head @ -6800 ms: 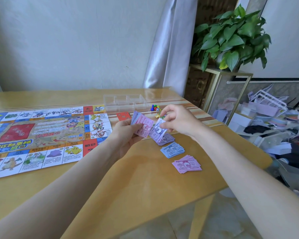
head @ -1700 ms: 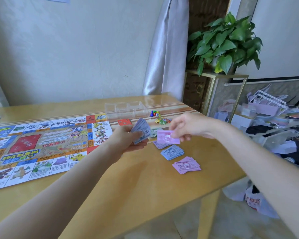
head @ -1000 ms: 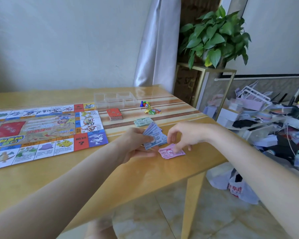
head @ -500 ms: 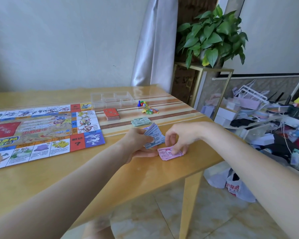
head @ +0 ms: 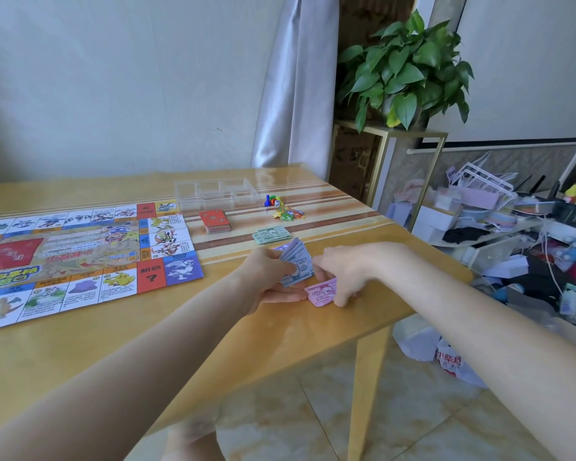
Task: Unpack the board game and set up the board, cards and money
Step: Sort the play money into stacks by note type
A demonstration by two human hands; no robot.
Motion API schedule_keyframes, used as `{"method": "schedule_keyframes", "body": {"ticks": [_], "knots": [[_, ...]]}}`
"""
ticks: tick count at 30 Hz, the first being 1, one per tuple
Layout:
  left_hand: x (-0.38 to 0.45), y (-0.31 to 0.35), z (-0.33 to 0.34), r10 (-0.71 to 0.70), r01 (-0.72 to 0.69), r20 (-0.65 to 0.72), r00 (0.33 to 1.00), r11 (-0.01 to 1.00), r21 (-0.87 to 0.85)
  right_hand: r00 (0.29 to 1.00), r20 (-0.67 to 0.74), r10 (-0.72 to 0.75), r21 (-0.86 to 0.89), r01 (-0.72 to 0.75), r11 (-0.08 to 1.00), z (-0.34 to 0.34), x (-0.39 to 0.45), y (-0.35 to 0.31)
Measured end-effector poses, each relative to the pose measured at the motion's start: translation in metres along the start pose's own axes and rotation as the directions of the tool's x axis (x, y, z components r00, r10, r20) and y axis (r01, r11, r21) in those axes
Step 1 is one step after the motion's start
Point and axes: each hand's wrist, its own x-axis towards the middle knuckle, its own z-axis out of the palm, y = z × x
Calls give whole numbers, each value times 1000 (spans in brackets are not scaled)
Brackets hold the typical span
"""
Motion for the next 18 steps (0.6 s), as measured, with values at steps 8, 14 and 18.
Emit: {"method": "schedule_keyframes", "body": {"ticks": [8,14,18], "knots": [[1,4,-17,17,-17,-14,1000,999,-30,1000,-7,-1,184,2,983,-16,-4,10],[-3,6,-32,61,-48,42,997,962,-271,916,-400,3,440,190,877,-34,10,0],[-4,6,-30,123,-91,79,989,942,-323,913,-408,32,688,284,668,-27,22,-13]]}}
